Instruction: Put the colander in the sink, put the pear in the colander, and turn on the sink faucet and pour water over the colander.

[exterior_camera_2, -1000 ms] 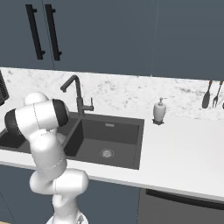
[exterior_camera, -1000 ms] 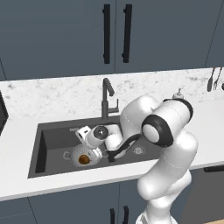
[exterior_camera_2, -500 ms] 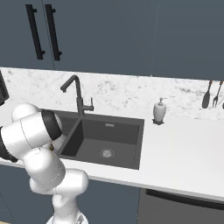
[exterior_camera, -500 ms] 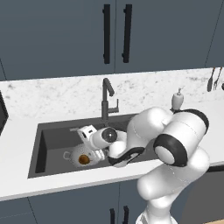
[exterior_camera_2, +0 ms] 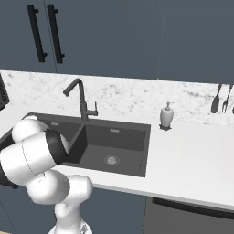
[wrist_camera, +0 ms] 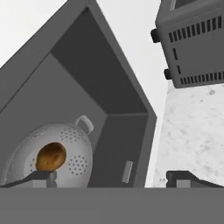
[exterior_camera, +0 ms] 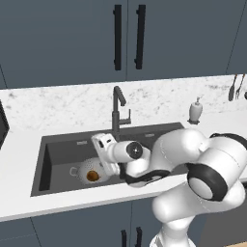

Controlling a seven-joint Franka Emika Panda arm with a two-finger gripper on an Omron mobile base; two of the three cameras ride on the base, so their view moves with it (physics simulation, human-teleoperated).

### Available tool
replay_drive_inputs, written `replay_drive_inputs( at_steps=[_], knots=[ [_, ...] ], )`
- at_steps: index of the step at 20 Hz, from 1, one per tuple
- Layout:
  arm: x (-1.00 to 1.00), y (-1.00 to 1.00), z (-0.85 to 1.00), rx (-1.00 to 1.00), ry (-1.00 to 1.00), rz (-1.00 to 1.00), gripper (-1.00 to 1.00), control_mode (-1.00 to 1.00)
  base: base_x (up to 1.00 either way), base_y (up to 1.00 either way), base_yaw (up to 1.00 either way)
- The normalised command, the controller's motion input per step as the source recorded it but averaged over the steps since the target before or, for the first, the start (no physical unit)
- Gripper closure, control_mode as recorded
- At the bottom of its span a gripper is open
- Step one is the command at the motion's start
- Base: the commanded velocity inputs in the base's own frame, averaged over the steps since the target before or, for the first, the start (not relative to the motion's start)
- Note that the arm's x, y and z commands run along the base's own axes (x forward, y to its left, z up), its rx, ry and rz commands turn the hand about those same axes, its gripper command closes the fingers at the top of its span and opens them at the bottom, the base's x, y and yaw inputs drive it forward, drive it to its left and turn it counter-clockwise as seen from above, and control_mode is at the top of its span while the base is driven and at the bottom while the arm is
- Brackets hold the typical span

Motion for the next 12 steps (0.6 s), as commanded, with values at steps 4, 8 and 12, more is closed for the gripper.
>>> replay_drive_inputs(
  at_steps=[4,8,12],
  knots=[
    [0.0,0.03,1.0,0.08,0.0,0.02,-1.0,-1.0,0.0,0.0,0.0],
    [-0.06,0.0,1.0,0.13,0.02,0.14,-1.0,-1.0,0.0,0.0,0.0],
    [-0.05,0.0,1.0,0.12,0.03,0.17,-1.0,-1.0,0.0,0.0,0.0]
  ],
)
